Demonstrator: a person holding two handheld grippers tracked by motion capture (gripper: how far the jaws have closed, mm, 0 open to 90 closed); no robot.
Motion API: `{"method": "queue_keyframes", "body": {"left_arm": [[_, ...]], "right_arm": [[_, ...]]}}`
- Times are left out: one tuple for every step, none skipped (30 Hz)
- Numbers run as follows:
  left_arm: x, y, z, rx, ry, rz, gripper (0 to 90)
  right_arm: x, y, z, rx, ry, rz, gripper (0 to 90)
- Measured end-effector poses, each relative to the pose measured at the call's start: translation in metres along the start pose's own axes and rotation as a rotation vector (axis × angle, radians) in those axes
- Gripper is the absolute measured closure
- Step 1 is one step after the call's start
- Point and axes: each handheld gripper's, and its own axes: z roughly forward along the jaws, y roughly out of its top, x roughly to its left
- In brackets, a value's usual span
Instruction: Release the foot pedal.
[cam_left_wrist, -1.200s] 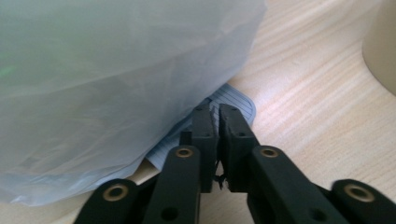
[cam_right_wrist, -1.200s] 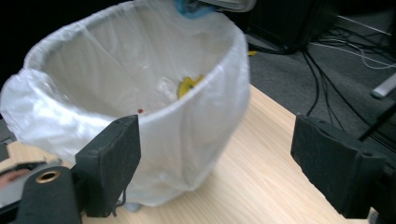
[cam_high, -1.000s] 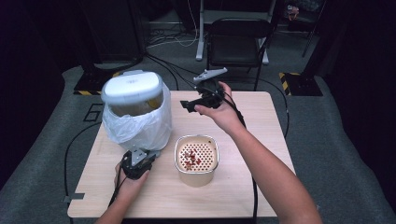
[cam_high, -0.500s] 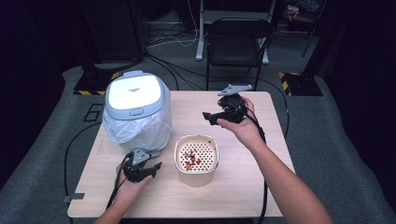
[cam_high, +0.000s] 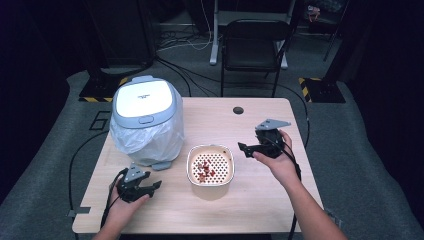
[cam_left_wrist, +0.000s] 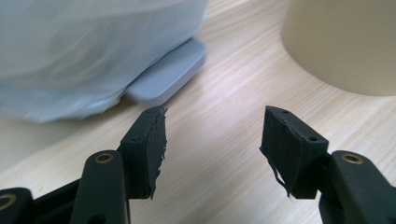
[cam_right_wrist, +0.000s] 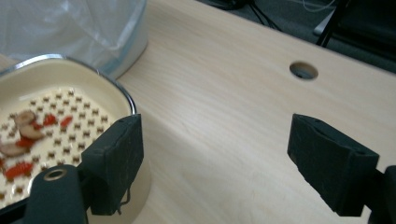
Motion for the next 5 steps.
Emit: {"method": "queue_keyframes", "body": {"left_arm": [[0.003,-0.002,-0.002,0.004,0.001,-0.019,39.4],[0.006,-0.004,-0.002,0.001,0.003,-0.037,39.0],[0.008,-0.006,-0.004,0.007,0.002,-0.063,38.6],[0.011,-0.008,-0.004,0.006,0.014,-0.073,38.4],[0.014,-0.009,-0.005,0.009,0.028,-0.083,38.4]], "right_arm": [[-0.002,-0.009,0.000,0.005,0.001,0.022,18.2],[-0.004,-0.018,0.000,0.012,-0.007,0.030,18.1],[-0.006,-0.027,0.000,0.022,-0.026,0.035,18.1],[-0.008,-0.038,0.000,0.029,-0.047,0.040,18.0],[-0.011,-0.050,0.001,0.033,-0.062,0.057,17.7]]}}
